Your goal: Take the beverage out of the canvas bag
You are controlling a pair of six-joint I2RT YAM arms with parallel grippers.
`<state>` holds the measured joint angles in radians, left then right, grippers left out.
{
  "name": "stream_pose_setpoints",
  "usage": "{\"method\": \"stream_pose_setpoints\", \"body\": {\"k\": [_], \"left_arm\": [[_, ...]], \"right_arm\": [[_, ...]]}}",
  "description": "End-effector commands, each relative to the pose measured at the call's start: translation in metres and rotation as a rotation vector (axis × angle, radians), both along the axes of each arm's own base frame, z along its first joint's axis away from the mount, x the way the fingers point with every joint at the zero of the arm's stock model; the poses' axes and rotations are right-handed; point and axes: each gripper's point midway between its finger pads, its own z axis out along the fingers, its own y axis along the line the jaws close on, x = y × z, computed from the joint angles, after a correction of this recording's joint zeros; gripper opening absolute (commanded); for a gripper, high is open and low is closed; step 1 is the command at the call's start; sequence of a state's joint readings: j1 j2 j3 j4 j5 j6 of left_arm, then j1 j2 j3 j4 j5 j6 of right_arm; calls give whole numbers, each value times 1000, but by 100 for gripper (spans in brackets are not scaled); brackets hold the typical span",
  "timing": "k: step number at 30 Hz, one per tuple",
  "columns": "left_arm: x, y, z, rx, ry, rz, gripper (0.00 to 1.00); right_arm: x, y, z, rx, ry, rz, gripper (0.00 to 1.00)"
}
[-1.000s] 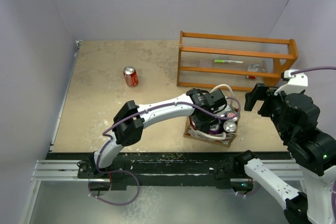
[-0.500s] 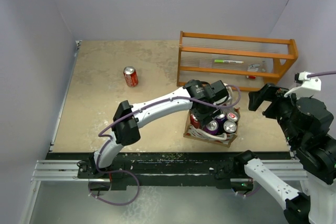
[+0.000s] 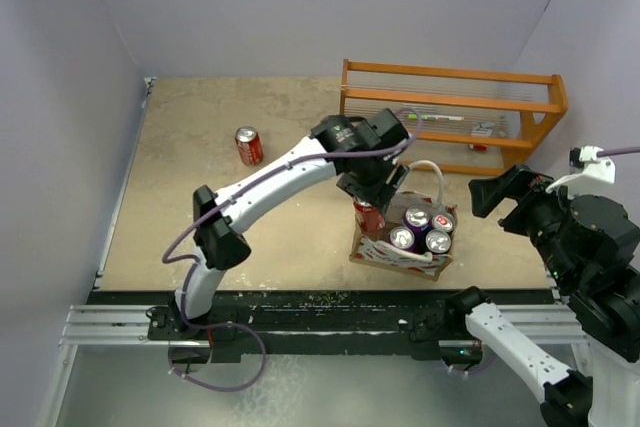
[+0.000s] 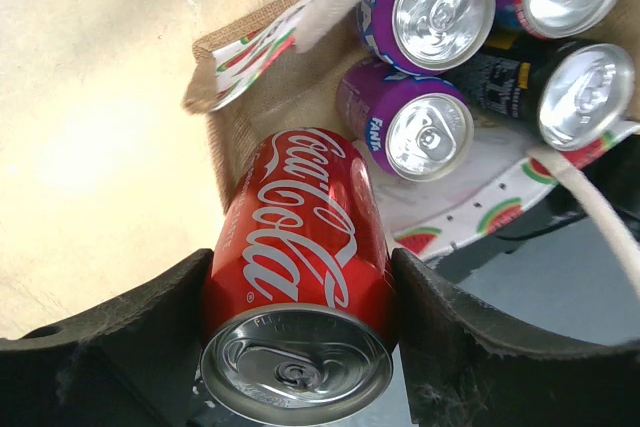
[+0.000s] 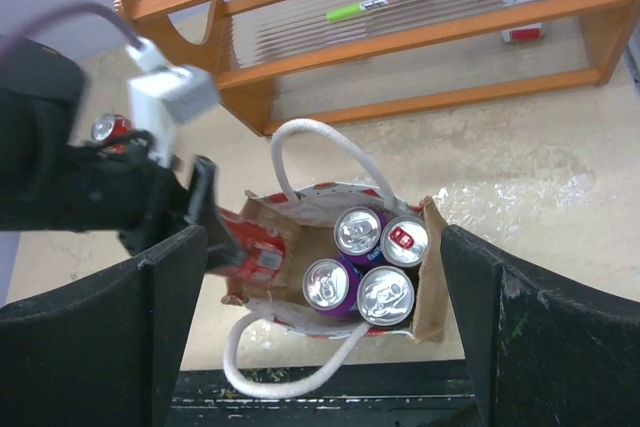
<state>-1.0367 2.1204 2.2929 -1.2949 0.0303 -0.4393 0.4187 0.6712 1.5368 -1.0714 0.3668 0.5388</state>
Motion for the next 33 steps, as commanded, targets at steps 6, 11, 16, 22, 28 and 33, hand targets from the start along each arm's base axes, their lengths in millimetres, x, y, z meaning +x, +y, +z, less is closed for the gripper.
{"method": "stream_pose_setpoints", "body": {"k": [6, 11, 16, 22, 28, 33], "left_arm": [[-12, 44, 143, -368, -26, 159, 0], [-14, 71, 155, -368, -65, 225, 0], [-6, 115, 143, -262, -168, 331, 0], [10, 171, 111, -95, -305, 484, 0], [36, 214, 60, 53, -401, 570, 0], [81, 239, 22, 124, -433, 591, 0]], "right_arm": [[-16, -3, -4, 65, -8, -9, 100], [-17, 0, -8, 81, 1, 0, 100], [-14, 3, -10, 76, 15, 12, 100], [-11, 4, -15, 54, 31, 14, 100], [-3, 7, -29, 32, 65, 17, 100], [11, 12, -32, 7, 73, 21, 100]]}}
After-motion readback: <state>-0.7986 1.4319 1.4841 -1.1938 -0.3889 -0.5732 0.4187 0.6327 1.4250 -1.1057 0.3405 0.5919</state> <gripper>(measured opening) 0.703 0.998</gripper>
